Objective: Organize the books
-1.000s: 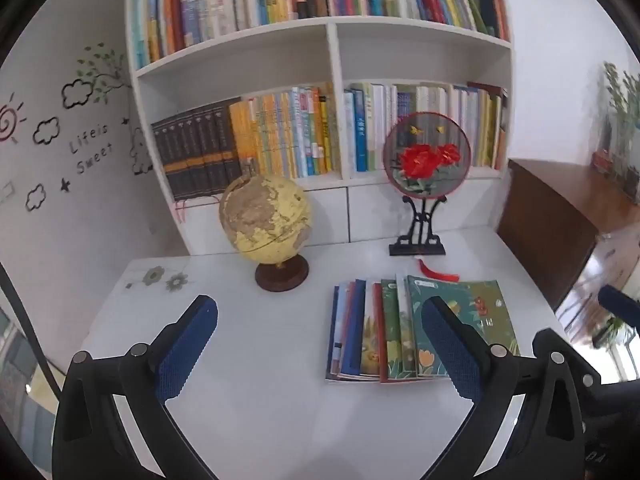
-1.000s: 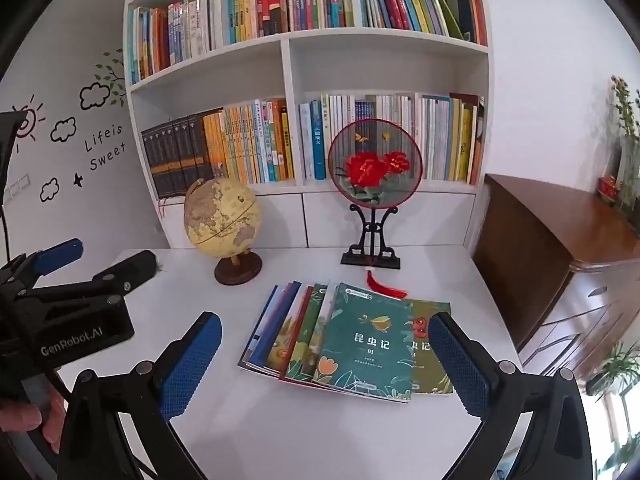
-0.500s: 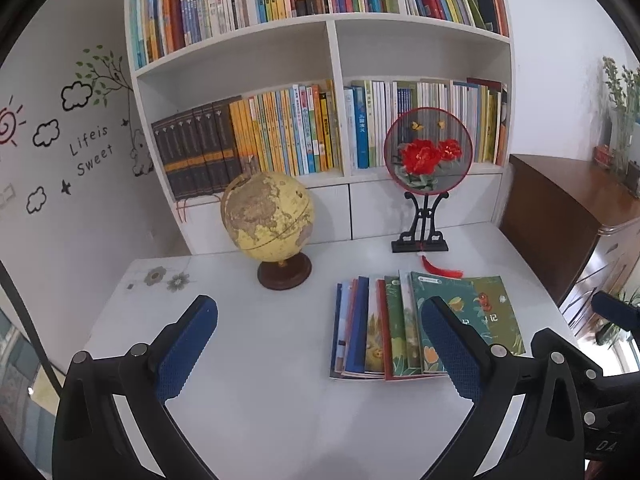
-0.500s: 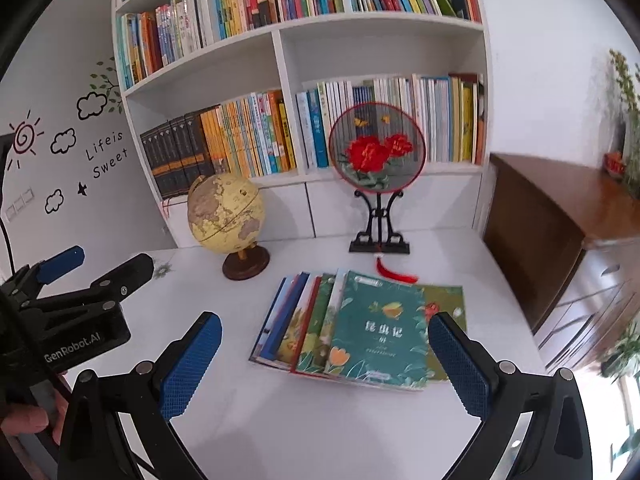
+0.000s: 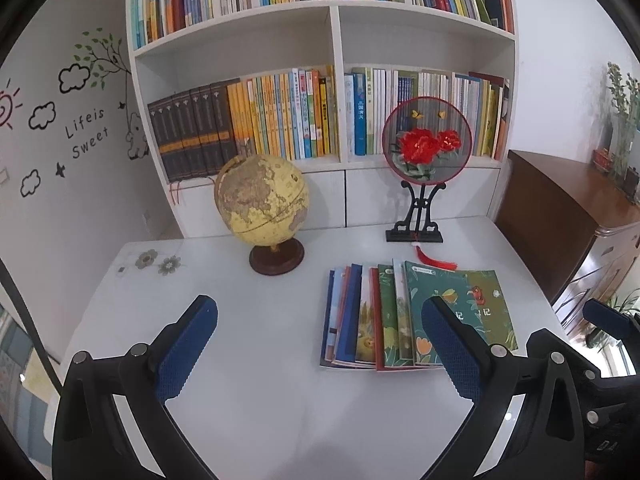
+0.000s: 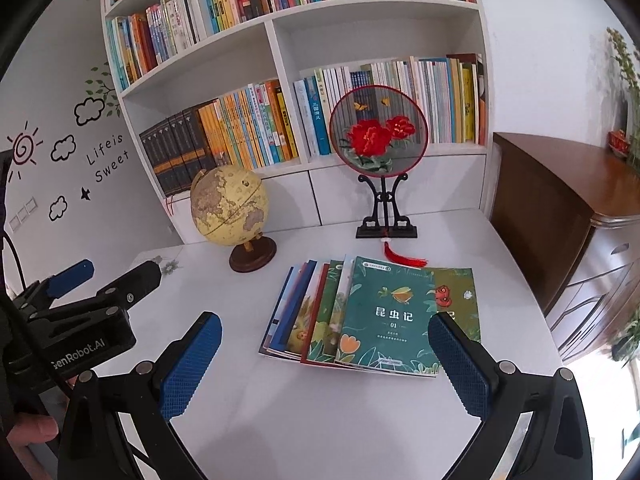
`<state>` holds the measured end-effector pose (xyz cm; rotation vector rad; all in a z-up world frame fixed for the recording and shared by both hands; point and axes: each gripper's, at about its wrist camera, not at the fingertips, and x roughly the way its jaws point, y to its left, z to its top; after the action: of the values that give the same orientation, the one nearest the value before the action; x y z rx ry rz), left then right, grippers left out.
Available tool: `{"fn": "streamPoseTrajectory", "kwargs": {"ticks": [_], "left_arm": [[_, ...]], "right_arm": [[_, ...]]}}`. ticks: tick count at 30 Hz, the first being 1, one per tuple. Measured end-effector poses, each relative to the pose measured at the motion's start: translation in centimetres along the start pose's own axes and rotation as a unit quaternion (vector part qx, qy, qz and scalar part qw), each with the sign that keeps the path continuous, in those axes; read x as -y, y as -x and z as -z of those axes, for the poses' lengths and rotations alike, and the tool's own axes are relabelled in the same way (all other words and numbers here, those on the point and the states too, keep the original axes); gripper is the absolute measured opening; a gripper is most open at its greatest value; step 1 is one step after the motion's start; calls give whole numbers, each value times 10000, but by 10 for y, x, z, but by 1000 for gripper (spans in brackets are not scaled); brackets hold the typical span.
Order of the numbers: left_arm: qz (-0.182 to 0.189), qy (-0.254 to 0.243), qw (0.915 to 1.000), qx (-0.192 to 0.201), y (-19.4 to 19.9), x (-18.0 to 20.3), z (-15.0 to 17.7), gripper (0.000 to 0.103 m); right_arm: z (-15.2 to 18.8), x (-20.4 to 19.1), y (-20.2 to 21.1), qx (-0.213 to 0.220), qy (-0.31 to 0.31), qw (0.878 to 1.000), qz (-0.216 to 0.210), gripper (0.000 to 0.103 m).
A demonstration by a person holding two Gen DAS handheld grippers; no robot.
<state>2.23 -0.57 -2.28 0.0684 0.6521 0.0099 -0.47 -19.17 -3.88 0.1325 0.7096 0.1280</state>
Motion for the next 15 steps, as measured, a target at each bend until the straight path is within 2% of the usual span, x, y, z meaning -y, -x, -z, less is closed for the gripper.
{"fn": "streamPoseTrajectory", "kwargs": {"ticks": [3, 15], "left_arm": [[68, 41, 10000, -52, -3, -1, 1, 102], [101, 126, 9996, -224, -17, 1, 2, 102]], "right_arm": [[0, 1, -3, -54, -52, 9998, -204, 103], [2, 4, -20, -260, -71, 9988, -420, 103]]}}
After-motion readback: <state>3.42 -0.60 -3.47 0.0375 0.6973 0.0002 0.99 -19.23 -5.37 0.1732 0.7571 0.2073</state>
